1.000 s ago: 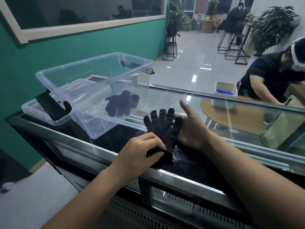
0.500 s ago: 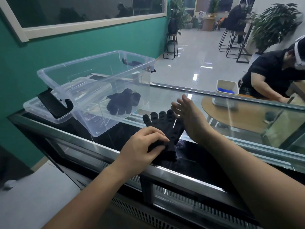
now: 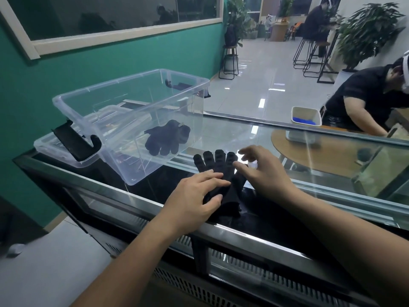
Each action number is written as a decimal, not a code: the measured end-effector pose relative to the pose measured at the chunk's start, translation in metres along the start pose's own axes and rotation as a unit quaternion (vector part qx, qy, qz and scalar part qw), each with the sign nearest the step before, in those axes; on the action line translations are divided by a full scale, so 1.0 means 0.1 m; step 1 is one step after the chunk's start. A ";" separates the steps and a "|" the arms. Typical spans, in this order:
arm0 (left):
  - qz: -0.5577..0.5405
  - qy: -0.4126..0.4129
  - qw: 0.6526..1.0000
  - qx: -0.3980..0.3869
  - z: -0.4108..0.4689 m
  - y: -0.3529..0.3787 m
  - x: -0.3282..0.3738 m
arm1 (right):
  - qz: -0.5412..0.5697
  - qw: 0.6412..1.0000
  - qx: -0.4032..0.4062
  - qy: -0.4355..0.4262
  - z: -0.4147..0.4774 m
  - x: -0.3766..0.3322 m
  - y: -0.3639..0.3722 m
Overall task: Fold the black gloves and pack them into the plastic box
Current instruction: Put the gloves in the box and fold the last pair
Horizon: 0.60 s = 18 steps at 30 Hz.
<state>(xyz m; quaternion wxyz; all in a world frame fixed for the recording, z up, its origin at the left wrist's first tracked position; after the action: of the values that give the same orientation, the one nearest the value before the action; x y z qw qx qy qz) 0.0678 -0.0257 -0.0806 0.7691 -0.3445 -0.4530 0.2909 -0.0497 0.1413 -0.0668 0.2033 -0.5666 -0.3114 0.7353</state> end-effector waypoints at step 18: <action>0.025 -0.001 1.000 -0.002 -0.01 -0.02 0.08 | 0.019 0.999 0.023 0.025 0.04 0.13 -0.13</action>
<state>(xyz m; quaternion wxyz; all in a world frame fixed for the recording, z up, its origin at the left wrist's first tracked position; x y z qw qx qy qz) 0.0720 -0.0211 -0.0760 0.7603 -0.3568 -0.4456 0.3098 -0.0579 0.1580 -0.0664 0.2100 -0.5859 -0.2789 0.7313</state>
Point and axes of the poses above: each hand's wrist, its own z-axis towards the middle knuckle, its own y-axis out of the palm, x = y × z, the point moved 9 cm from there along z, towards the middle knuckle, and after that the axes turned 13 degrees about y, right-handed, at the moved point
